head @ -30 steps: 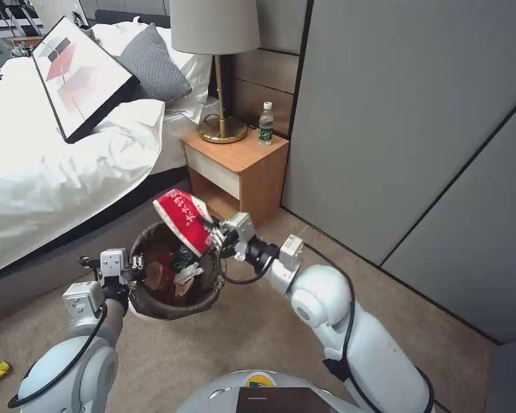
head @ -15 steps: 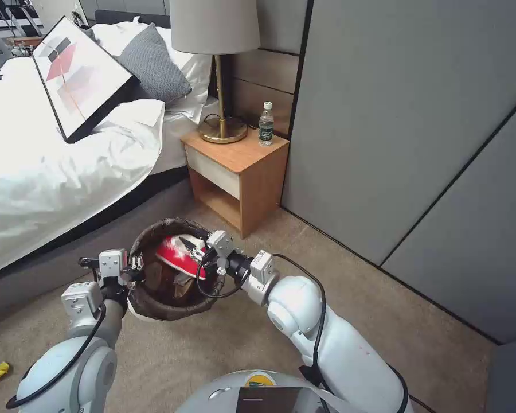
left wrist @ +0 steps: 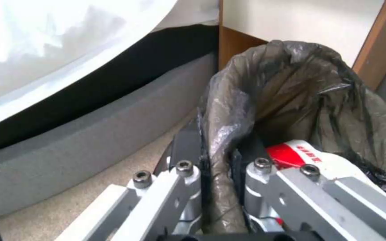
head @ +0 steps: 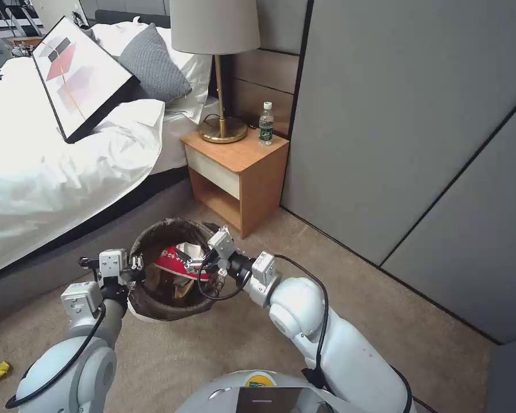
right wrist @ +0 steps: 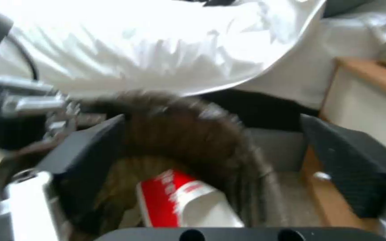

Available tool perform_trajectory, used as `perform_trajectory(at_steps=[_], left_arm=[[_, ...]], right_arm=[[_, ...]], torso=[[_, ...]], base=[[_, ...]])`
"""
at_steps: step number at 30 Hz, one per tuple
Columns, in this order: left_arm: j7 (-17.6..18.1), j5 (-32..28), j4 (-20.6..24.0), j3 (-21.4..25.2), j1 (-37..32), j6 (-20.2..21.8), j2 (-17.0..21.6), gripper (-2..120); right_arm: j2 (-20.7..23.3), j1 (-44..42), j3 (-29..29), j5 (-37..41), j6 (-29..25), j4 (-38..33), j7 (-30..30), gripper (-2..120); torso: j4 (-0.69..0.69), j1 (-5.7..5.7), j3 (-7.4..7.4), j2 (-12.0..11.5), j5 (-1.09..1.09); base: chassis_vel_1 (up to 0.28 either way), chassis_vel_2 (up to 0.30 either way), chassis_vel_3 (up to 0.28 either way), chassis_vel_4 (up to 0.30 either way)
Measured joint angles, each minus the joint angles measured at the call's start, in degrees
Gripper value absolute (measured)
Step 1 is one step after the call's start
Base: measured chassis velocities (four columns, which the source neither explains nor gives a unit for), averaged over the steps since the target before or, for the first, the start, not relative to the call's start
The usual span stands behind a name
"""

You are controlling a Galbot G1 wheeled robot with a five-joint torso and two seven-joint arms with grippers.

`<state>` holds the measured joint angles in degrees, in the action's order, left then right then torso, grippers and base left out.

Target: Pick up the trash bin, then pick up the garbage from the floor and place it into the trash bin.

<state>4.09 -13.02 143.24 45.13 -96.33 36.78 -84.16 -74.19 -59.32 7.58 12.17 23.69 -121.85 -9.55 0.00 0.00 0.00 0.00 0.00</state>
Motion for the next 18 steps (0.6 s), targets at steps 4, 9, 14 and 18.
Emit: perform_trajectory(at_steps=[4,9,14,18], left_arm=[[0.02,0.0,0.0,0.02,0.02,0.0,-0.06,7],[0.07,0.04,0.0,0.02,0.18,0.0,-0.18,7],[0.22,0.06,0.0,0.08,0.11,0.08,-0.29,7],[0.24,0.05,0.0,0.39,0.04,0.45,-0.19,7]], right_arm=[[0.31,-0.4,-2.81,1.91,0.06,-2.61,1.97,100],[0.44,-2.07,-6.67,6.77,0.09,-6.79,9.29,100],[0.11,-6.91,-11.96,6.01,-5.39,-8.23,12.43,100],[-0.15,-12.9,-16.87,-0.05,-12.6,-7.31,12.07,100]], torso=[[0.0,0.0,0.0,0.0,0.0],[0.0,0.0,0.0,0.0,0.0],[0.0,0.0,0.0,0.0,0.0],[-0.01,0.0,0.0,0.0,0.01]], base=[[0.0,0.0,0.0,0.0],[0.0,0.0,0.0,0.0],[0.0,0.0,0.0,0.0],[0.0,0.0,0.0,0.0]])
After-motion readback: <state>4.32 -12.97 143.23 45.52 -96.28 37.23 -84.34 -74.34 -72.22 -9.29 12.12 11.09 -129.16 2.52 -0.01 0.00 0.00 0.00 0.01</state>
